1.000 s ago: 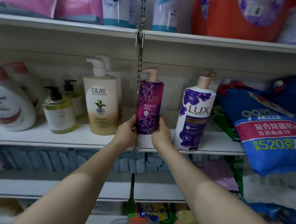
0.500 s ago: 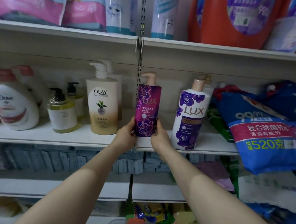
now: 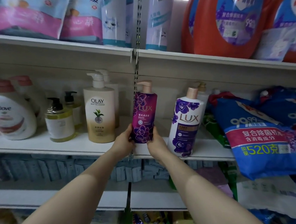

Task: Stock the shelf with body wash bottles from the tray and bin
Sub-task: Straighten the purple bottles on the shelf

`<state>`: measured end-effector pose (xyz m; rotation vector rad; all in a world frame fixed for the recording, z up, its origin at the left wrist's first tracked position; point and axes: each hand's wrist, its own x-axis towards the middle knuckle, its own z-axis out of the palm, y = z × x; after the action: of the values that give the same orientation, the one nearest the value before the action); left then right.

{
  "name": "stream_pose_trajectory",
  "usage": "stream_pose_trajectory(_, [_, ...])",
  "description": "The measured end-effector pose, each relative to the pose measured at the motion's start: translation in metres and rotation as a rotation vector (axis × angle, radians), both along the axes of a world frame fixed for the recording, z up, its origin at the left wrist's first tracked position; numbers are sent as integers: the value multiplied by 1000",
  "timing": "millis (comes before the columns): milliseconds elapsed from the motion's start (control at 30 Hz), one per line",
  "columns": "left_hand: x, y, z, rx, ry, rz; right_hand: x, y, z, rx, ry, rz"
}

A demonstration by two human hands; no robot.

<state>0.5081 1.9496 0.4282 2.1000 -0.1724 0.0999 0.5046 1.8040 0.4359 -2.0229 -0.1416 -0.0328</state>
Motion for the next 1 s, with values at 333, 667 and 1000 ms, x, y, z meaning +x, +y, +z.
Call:
stream_pose_trajectory(333, [-20, -33, 3, -58, -438, 256, -33, -27, 4, -175, -369, -40])
stream_pose_trajectory(667, [-35, -107, 20, -58, -499, 16, -57, -102, 34, -156, -909, -313])
stream_pose_trajectory(1000, [-24, -125, -5, 53, -385, -19, -33, -150, -16, -175, -326, -153])
